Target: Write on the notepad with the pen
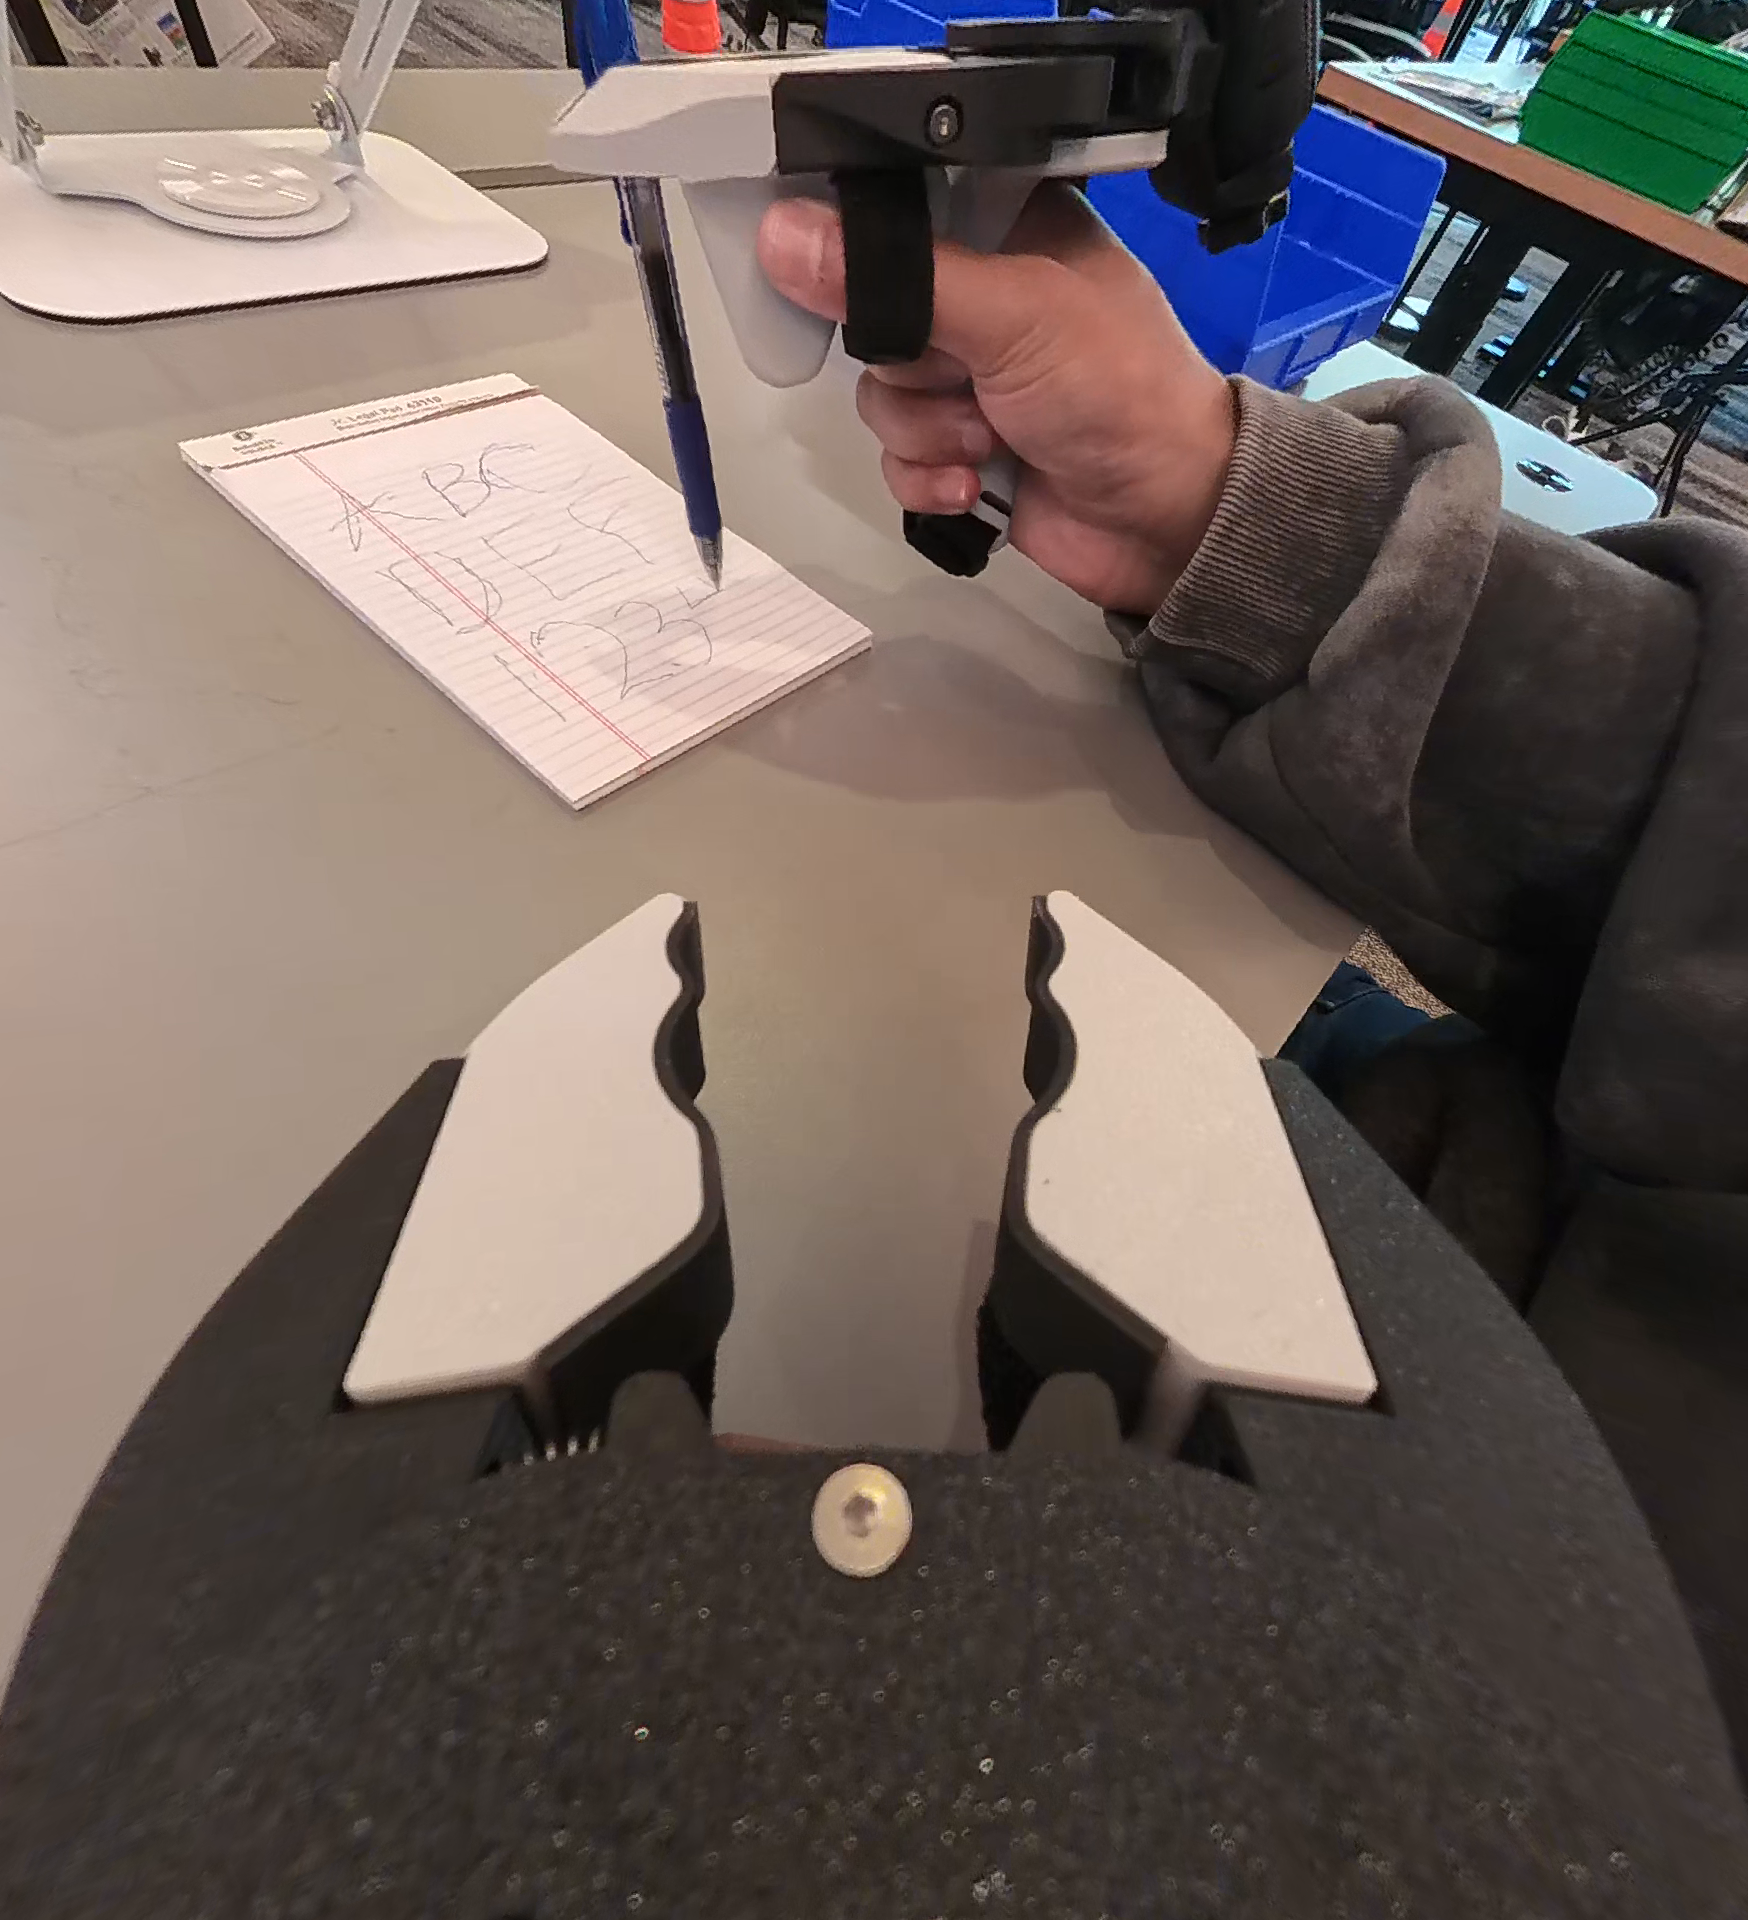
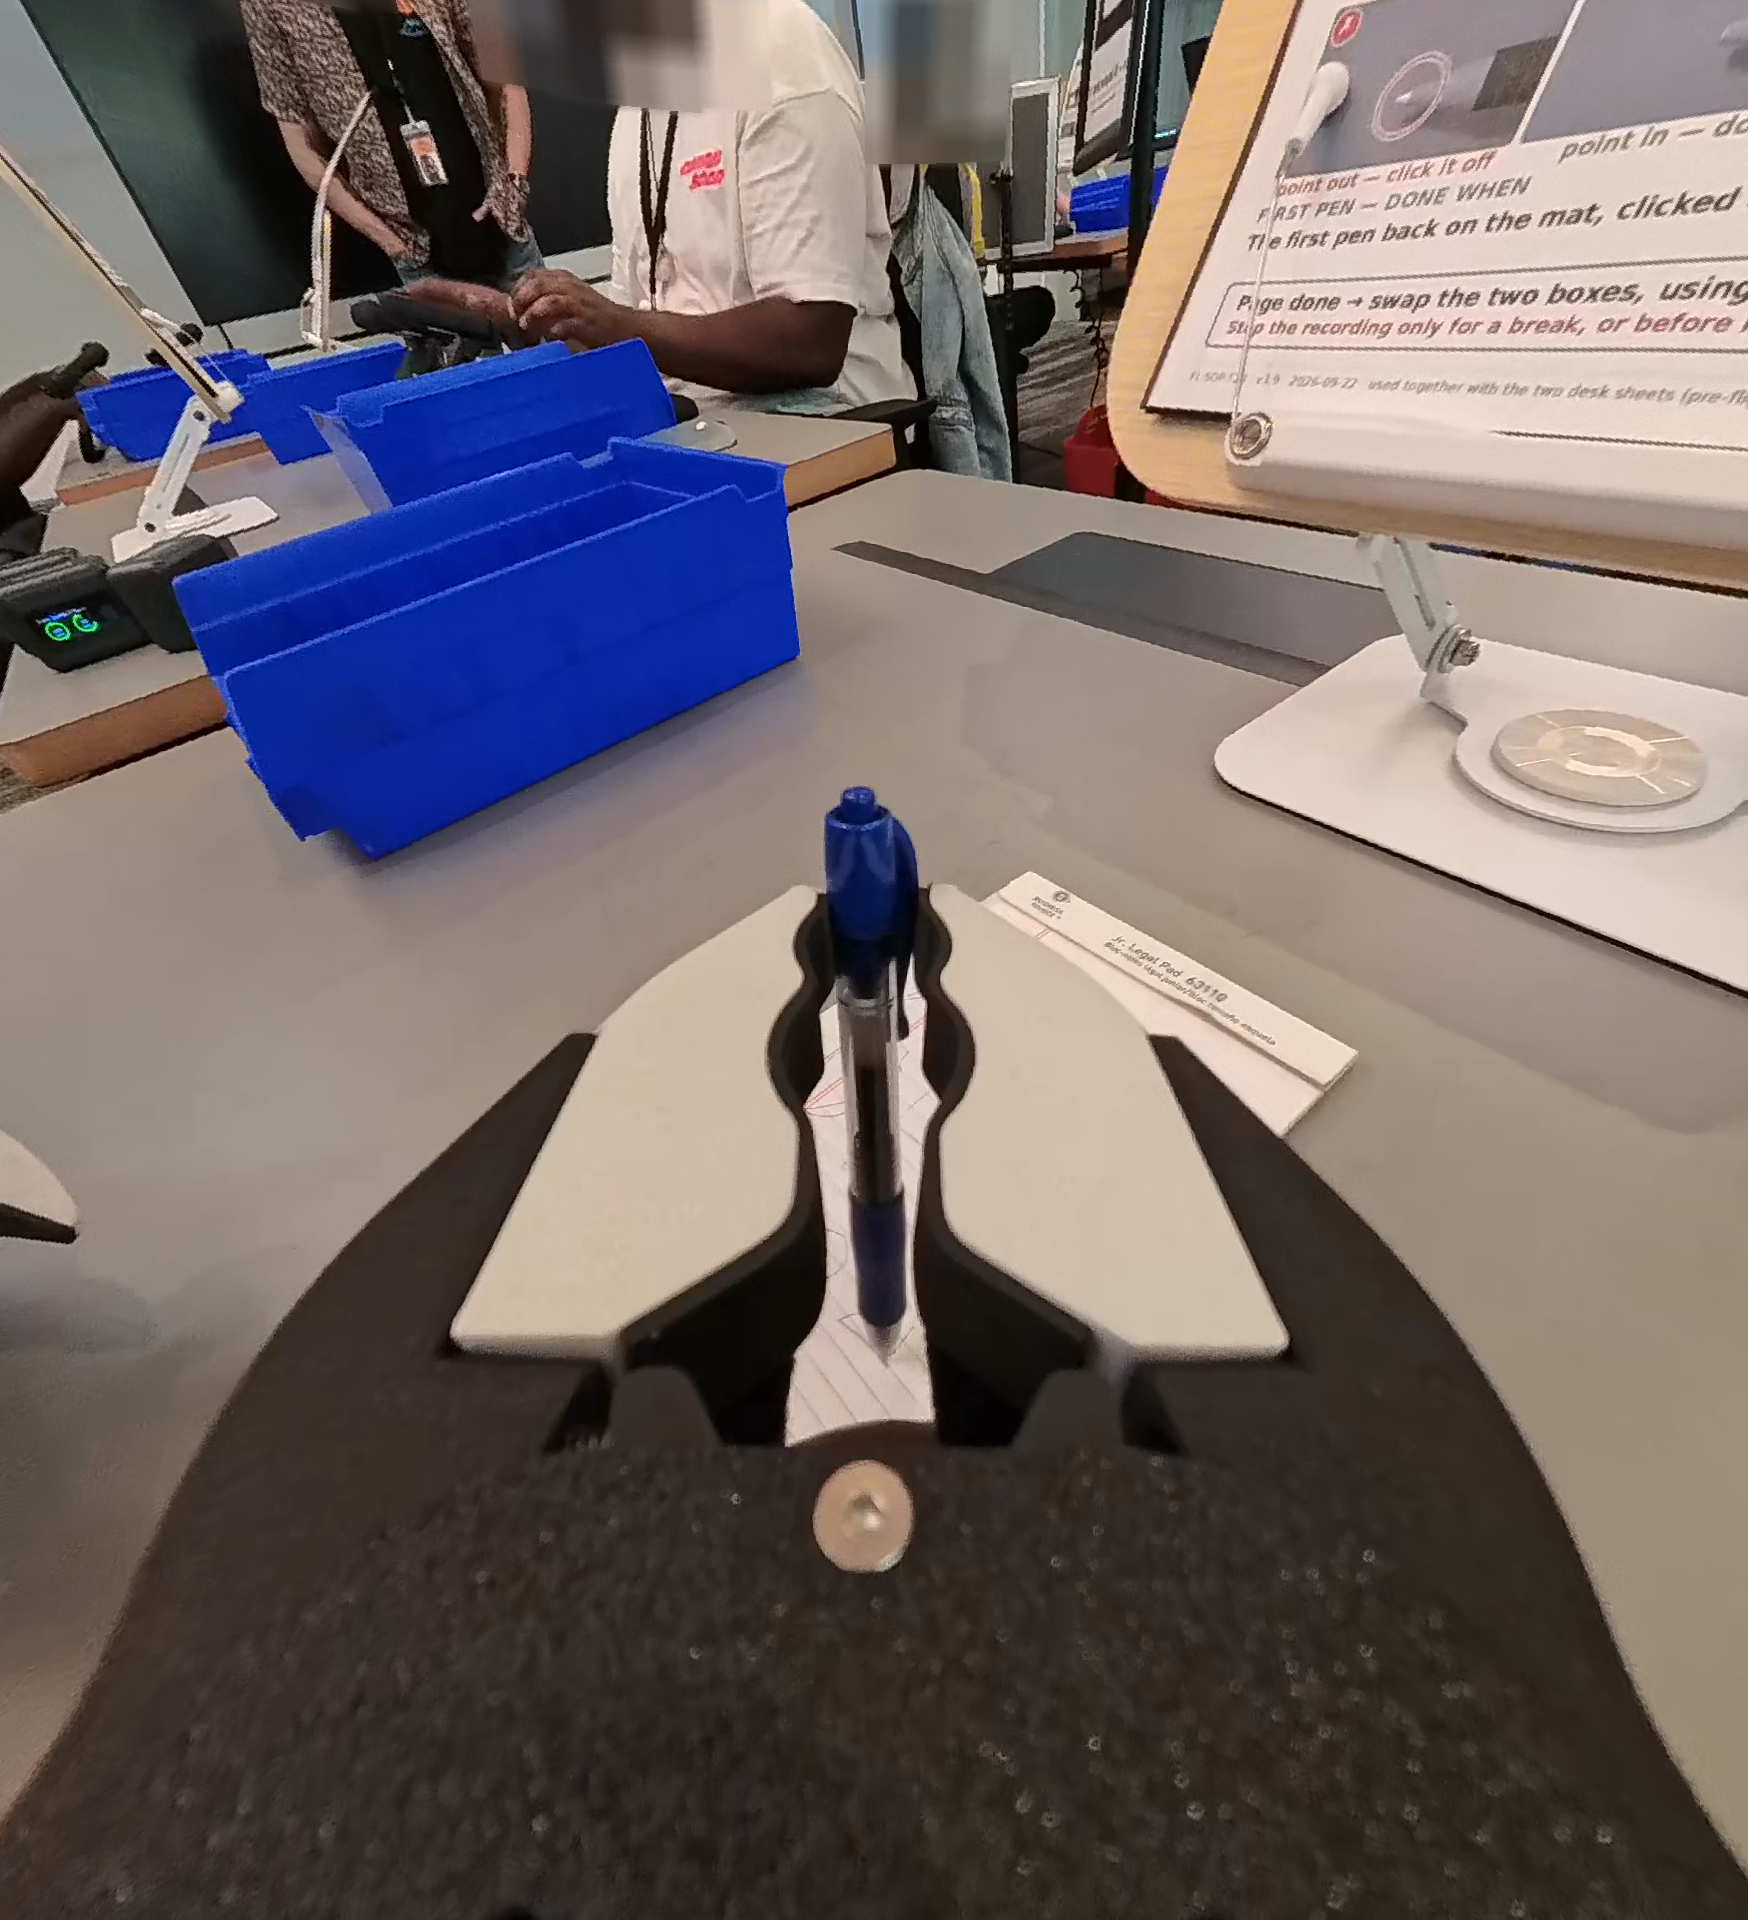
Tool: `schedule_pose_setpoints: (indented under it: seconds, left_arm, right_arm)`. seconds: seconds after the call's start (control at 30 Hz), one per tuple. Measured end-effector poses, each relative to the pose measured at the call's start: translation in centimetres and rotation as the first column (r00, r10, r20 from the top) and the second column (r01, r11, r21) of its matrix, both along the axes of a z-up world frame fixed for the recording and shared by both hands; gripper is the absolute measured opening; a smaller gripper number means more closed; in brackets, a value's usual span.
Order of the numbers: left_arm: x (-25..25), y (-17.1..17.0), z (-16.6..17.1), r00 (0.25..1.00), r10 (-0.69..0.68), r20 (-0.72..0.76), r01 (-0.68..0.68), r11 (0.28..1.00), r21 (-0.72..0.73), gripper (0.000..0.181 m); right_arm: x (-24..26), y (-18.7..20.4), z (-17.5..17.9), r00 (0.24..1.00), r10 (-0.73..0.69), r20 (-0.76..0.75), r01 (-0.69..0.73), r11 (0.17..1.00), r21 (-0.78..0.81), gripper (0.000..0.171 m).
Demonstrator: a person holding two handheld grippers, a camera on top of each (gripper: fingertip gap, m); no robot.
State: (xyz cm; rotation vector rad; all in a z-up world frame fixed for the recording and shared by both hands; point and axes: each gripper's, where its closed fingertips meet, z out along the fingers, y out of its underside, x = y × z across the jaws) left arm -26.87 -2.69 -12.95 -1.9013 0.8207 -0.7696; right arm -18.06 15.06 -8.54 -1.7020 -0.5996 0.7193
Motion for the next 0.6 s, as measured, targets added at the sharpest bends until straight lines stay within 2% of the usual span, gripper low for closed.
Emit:
schedule_pose_setpoints:
  seconds: [0.6]
  left_arm:
    - [0.2, -0.2, -0.2, 1.000, -0.003, -0.015, 0.003, 1.000, 0.004, 0.059]
  right_arm:
    - [-0.1, -1.6, 0.0, 1.000, 0.001, -0.017, -0.001, 1.000, -0.008, 0.014]
